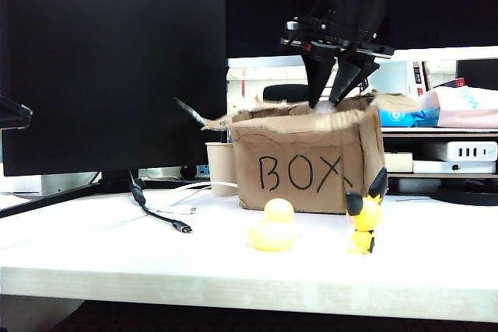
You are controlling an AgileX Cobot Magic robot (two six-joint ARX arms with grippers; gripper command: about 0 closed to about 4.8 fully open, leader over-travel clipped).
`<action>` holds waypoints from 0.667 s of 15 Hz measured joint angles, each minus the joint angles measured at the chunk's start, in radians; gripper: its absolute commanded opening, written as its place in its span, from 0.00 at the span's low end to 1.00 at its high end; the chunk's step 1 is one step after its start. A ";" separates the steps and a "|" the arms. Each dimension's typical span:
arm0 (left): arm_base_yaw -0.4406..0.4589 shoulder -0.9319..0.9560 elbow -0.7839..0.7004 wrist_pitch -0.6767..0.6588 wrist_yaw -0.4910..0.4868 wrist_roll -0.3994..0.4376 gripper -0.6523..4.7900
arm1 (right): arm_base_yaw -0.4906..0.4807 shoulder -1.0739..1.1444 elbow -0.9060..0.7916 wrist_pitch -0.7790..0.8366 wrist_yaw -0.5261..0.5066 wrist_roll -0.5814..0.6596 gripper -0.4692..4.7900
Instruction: Put the doll that is least similar in color compared to the others into the paper box.
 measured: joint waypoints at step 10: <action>0.000 0.000 0.000 0.000 0.000 0.000 0.11 | 0.000 0.000 0.000 0.003 0.000 -0.003 1.00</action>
